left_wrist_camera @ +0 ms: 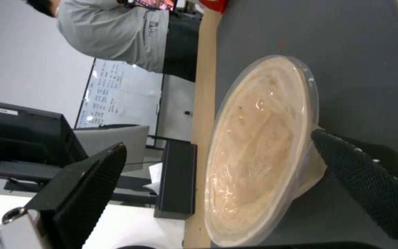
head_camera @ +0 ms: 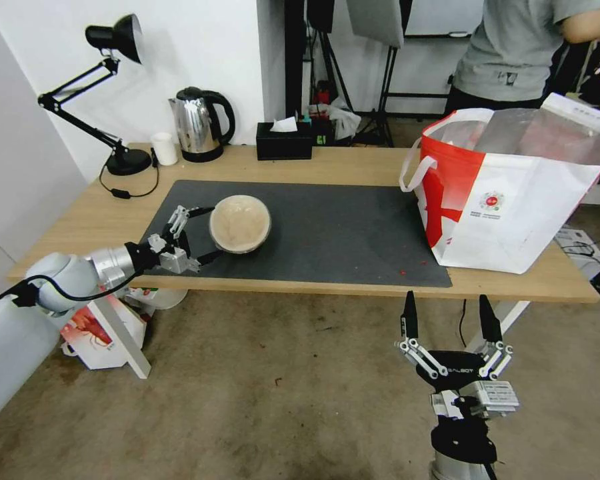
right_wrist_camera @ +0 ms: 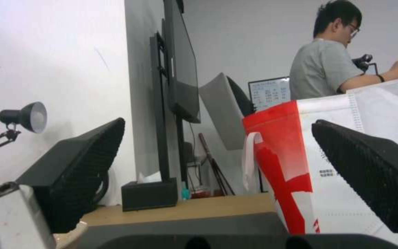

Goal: Pick up the trash from the table and place it into the takeout bag.

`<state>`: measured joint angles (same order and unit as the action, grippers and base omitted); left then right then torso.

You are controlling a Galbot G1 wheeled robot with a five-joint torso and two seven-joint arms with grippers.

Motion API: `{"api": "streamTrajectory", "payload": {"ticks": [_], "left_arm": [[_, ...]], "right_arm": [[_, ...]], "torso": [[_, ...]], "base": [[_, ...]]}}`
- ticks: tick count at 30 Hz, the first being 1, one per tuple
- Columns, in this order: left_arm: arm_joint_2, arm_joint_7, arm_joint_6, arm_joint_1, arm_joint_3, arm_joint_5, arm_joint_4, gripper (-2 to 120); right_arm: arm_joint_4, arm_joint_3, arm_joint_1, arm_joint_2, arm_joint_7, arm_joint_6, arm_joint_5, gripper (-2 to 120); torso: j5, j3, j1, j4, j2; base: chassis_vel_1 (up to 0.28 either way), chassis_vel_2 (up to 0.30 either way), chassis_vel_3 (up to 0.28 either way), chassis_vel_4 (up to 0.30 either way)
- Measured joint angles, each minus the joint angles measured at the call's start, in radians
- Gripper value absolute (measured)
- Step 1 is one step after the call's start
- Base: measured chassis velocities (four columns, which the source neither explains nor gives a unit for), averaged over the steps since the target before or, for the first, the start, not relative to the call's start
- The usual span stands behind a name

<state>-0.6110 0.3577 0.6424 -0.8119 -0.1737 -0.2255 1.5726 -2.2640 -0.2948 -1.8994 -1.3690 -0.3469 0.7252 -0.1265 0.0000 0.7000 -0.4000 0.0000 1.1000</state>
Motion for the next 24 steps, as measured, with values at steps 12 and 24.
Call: {"api": "streamTrajectory", "payload": {"ticks": [12,24], "left_arm": [[-0.017,0.004,0.005,0.033,0.030,-0.001,-0.040,100],[-0.032,0.010,0.007,0.082,0.063,0.002,-0.057,100]], "right_arm": [[0.000,0.000,0.000,0.000,0.000,0.000,0.000,100],[0.000,0.000,0.000,0.000,0.000,0.000,0.000,100]], "torso": [[0.0000,0.000,0.000,0.0000,0.000],[0.0000,0.000,0.000,0.0000,0.000]], "base": [[0.000,0.000,0.000,0.000],[0.000,0.000,0.000,0.000]]}}
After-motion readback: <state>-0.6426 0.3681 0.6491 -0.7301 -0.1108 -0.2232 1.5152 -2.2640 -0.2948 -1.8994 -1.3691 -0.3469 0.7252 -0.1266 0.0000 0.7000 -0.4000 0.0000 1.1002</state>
